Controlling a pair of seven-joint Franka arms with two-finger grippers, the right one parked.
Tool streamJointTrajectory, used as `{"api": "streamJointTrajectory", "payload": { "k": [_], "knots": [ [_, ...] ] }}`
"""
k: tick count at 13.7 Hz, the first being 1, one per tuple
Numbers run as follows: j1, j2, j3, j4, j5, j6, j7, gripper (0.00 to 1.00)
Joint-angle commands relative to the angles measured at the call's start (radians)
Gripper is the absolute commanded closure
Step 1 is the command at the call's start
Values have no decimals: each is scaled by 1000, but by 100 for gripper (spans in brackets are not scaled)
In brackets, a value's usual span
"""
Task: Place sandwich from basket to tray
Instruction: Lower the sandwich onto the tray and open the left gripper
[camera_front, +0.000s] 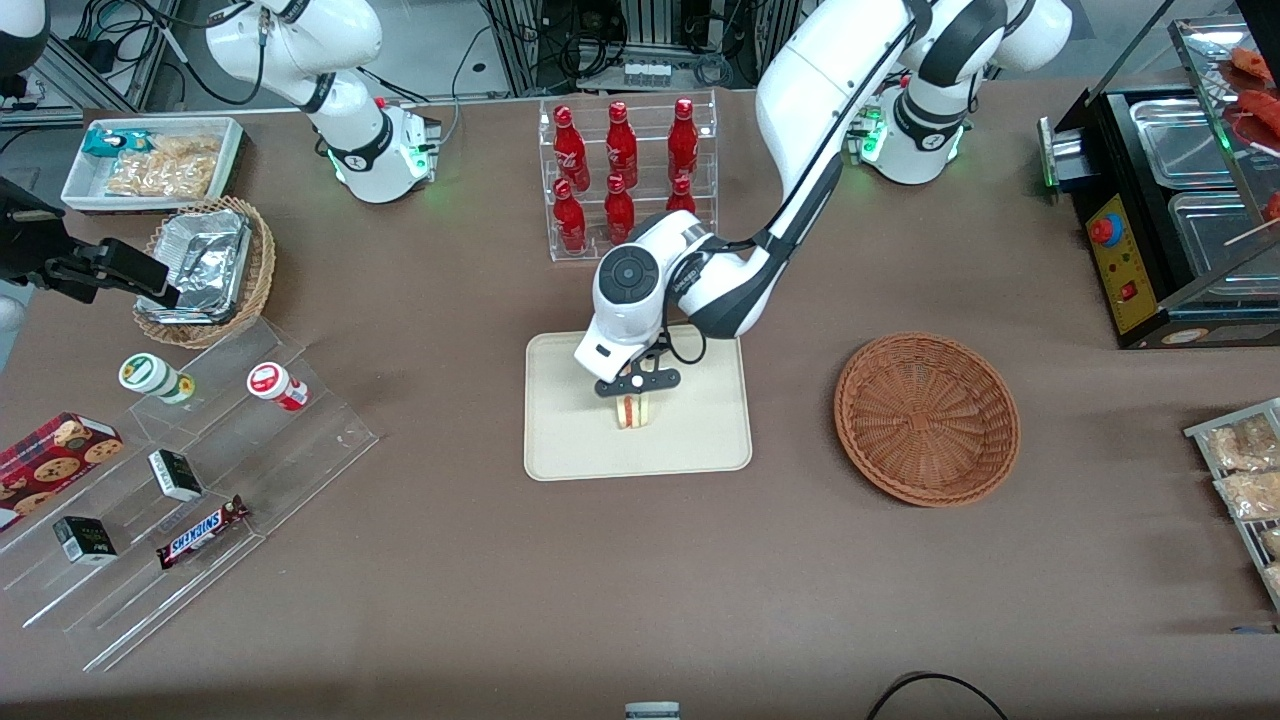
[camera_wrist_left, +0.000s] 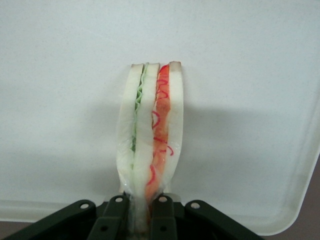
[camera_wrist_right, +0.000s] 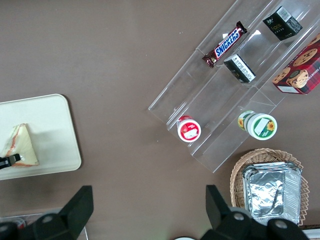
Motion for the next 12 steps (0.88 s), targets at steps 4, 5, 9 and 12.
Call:
{"api": "streamJointTrajectory", "payload": {
  "k": [4, 5, 9, 12],
  "knots": [
    [-6, 5, 18, 46, -2, -15, -15, 0],
    [-2, -15, 18, 45, 2, -18, -7, 0],
    [0, -125, 41, 34, 21, -127, 2, 0],
    [2, -177, 96, 31, 31, -263, 92, 0]
  ]
}}
